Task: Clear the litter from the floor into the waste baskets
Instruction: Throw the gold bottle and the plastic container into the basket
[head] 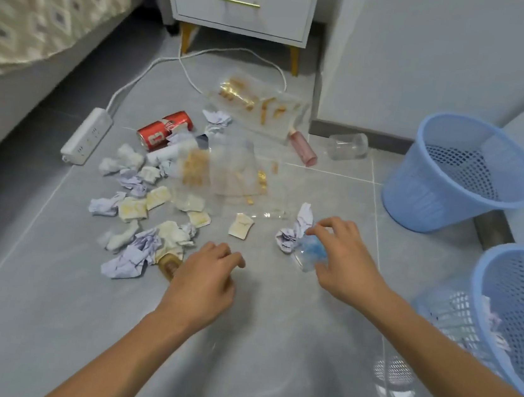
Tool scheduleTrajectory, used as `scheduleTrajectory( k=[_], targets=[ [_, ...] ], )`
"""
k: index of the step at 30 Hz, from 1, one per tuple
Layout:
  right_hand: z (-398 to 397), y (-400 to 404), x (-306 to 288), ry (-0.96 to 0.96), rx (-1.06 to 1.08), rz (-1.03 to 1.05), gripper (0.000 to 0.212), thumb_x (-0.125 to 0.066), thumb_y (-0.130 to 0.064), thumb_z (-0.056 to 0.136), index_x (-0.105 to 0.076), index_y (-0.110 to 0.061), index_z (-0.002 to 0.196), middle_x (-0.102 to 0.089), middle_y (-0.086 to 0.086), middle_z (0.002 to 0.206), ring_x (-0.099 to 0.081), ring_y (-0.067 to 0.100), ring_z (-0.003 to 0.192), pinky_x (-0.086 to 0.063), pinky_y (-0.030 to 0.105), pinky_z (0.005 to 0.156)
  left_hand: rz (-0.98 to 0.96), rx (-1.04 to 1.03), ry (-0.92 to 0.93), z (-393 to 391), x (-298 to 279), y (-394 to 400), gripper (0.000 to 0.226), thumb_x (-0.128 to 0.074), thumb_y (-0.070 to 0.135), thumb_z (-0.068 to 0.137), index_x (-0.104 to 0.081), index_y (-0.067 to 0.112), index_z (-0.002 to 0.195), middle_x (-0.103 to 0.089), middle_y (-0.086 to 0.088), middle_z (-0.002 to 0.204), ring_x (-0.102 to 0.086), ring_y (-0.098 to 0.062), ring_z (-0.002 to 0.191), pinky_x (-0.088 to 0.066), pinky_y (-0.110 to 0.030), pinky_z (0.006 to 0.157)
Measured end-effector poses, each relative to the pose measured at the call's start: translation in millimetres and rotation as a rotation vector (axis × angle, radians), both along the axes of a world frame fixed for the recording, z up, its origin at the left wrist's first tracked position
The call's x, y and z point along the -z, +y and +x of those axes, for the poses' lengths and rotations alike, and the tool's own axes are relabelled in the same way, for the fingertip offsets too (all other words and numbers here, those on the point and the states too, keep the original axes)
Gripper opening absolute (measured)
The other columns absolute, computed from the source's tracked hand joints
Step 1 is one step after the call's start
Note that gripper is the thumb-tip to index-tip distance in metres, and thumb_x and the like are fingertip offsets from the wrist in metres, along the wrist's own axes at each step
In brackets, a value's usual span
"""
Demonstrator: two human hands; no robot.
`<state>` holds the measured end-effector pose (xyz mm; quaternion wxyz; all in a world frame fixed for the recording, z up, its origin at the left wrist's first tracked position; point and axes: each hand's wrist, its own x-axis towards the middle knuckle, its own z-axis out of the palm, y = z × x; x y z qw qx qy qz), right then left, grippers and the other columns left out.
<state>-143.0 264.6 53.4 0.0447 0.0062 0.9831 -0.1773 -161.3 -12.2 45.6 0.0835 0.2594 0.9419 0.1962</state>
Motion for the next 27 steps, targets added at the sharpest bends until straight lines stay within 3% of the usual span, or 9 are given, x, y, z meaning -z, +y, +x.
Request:
scheduleTrajectory(
  k=[3,5,8,12,15,21,24,27],
  targets=[
    [-21.9,12.1,15.4,-0.149,0.02,0.111,0.083,-0.071,-0.005,0.069,-0.048,-0.029,0.145,-0.027,0.004,0.158,-0.019,0.034,0.147,-0.04,0.05,0.112,-0.182,-0.021,-0.018,-2.1,34.8,-41.6,0.044,-0.077,0.007,0.068,-0.07,0.03,0.105,-0.059,0.009,0.101,-0.056,-0.021,0.095,-0.049,-0.035,0.066],
    [-31.1,20.7,23.4,-0.232,0.01,0.176,0.089,-0.072,-0.006,0.072,-0.04,-0.032,0.15,-0.018,0.003,0.163,-0.014,0.037,0.15,-0.037,0.05,0.114,-0.266,-0.009,-0.026,-0.5,53.3,-62.2,0.058,-0.084,0.007,0.059,-0.069,0.032,0.109,-0.059,0.008,0.109,-0.056,-0.023,0.103,-0.052,-0.036,0.07],
    [-36.9,29.2,35.9,-0.274,-0.031,0.26,0.092,-0.076,-0.009,0.073,-0.036,-0.032,0.152,-0.024,0.002,0.157,-0.029,0.034,0.136,-0.046,0.045,0.103,-0.268,0.006,0.013,2.7,61.8,-74.0,0.054,-0.088,0.015,0.06,-0.07,0.025,0.111,-0.063,0.001,0.116,-0.058,-0.03,0.109,-0.055,-0.041,0.074],
    [-39.2,30.7,49.2,-0.24,-0.072,0.241,0.091,-0.079,-0.015,0.068,-0.039,-0.027,0.148,-0.037,0.004,0.139,-0.036,0.029,0.122,-0.05,0.039,0.096,-0.273,-0.038,0.088,-5.1,68.2,-73.2,0.033,-0.078,0.025,0.069,-0.071,0.021,0.102,-0.066,0.0,0.101,-0.054,-0.032,0.093,-0.049,-0.04,0.068],
    [-37.3,30.3,53.4,-0.204,-0.076,0.169,0.086,-0.081,-0.027,0.066,-0.041,-0.025,0.142,-0.043,0.003,0.129,-0.039,0.025,0.117,-0.05,0.038,0.093,-0.308,-0.05,0.11,-12.7,77.1,-74.3,0.038,-0.085,0.02,0.064,-0.071,0.024,0.099,-0.063,0.003,0.091,-0.052,-0.031,0.087,-0.044,-0.039,0.064],
    [-23.9,33.0,46.4,-0.111,-0.112,0.138,0.072,-0.068,-0.056,0.067,-0.047,-0.029,0.13,-0.048,-0.008,0.116,-0.035,0.019,0.106,-0.045,0.041,0.093,-0.235,-0.064,0.132,-16.4,64.2,-56.0,0.041,-0.08,0.041,0.074,-0.066,0.033,0.111,-0.056,0.009,0.091,-0.05,-0.022,0.089,-0.042,-0.038,0.068],
    [-16.9,34.4,36.2,-0.119,-0.103,-0.012,0.07,-0.069,-0.054,0.067,-0.049,-0.033,0.131,-0.042,-0.009,0.116,-0.04,0.018,0.109,-0.047,0.038,0.091,-0.139,-0.055,0.11,-19.9,44.4,-36.3,0.039,-0.064,0.051,0.081,-0.063,0.034,0.117,-0.054,0.011,0.093,-0.051,-0.02,0.09,-0.04,-0.037,0.07],
    [-9.8,34.6,23.0,-0.153,-0.094,-0.143,0.069,-0.075,-0.044,0.07,-0.046,-0.039,0.133,-0.037,-0.009,0.118,-0.054,0.016,0.1,-0.05,0.032,0.085,-0.029,-0.07,0.08,-23.7,29.0,-12.8,0.041,-0.06,0.054,0.081,-0.062,0.033,0.116,-0.052,0.014,0.09,-0.053,-0.018,0.086,-0.04,-0.034,0.069]
  ],
)
